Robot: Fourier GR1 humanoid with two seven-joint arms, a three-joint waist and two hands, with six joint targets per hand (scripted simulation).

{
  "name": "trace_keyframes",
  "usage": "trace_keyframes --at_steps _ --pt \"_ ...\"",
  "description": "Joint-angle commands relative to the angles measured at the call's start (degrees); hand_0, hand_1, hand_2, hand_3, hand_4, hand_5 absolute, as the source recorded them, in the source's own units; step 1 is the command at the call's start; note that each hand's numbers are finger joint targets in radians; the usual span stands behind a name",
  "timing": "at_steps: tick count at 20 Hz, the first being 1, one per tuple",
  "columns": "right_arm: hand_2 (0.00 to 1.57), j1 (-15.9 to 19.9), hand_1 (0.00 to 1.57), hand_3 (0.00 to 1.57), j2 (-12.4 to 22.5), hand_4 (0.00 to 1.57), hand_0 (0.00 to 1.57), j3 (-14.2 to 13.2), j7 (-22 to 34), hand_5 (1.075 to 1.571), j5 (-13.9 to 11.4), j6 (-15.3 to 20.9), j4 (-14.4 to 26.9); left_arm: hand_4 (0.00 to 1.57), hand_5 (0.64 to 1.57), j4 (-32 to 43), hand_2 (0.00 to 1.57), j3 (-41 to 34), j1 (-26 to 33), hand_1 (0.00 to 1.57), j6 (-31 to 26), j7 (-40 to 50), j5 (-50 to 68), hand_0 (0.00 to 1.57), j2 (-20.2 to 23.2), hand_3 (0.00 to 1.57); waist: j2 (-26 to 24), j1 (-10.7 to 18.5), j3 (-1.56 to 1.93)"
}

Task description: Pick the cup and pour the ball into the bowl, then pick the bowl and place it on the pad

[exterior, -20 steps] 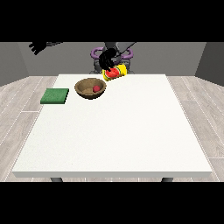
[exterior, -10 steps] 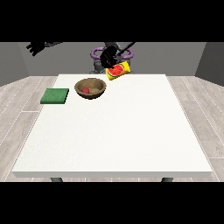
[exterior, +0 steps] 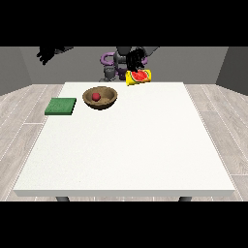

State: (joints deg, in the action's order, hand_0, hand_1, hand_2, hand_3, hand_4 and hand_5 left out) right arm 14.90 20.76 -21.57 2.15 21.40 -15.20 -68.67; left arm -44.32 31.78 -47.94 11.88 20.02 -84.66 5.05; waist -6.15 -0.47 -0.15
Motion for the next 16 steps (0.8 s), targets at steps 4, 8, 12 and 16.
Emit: trace_keyframes --at_steps 4,8,12,16 --pt "0.00 -4.5 0.00 0.00 -3.9 0.54 0.00 1.9 0.1 1.568 -2.3 3.8 -2.9 0.80 1.521 -5.5 1.57 -13.0 13.0 0.00 10.3 -6.1 17.3 0.00 3.0 1.42 -2.7 4.3 -0.07" --pt "0.00 -1.2 0.00 0.20 -4.5 0.58 0.00 2.2 0.3 1.562 -1.2 3.8 -3.5 1.06 1.567 -11.7 1.13 -20.6 18.7 1.09 14.7 -8.7 37.6 1.09 -4.8 0.81 3.4 2.4 -1.12" --pt "0.00 2.2 0.00 0.18 -7.3 0.58 0.00 4.9 -0.2 1.566 -2.2 5.0 -5.0 0.84 1.488 -17.8 0.00 -20.6 24.9 0.00 15.5 -16.2 57.2 0.00 -5.0 0.00 8.4 0.7 -1.19" --pt "0.00 2.4 0.00 0.18 -10.3 0.57 0.00 6.4 -2.2 1.569 -4.9 8.7 -5.6 0.89 1.465 -23.7 0.00 -18.2 31.7 0.00 11.7 -29.5 72.2 0.00 -5.0 0.00 10.6 2.9 -0.43"
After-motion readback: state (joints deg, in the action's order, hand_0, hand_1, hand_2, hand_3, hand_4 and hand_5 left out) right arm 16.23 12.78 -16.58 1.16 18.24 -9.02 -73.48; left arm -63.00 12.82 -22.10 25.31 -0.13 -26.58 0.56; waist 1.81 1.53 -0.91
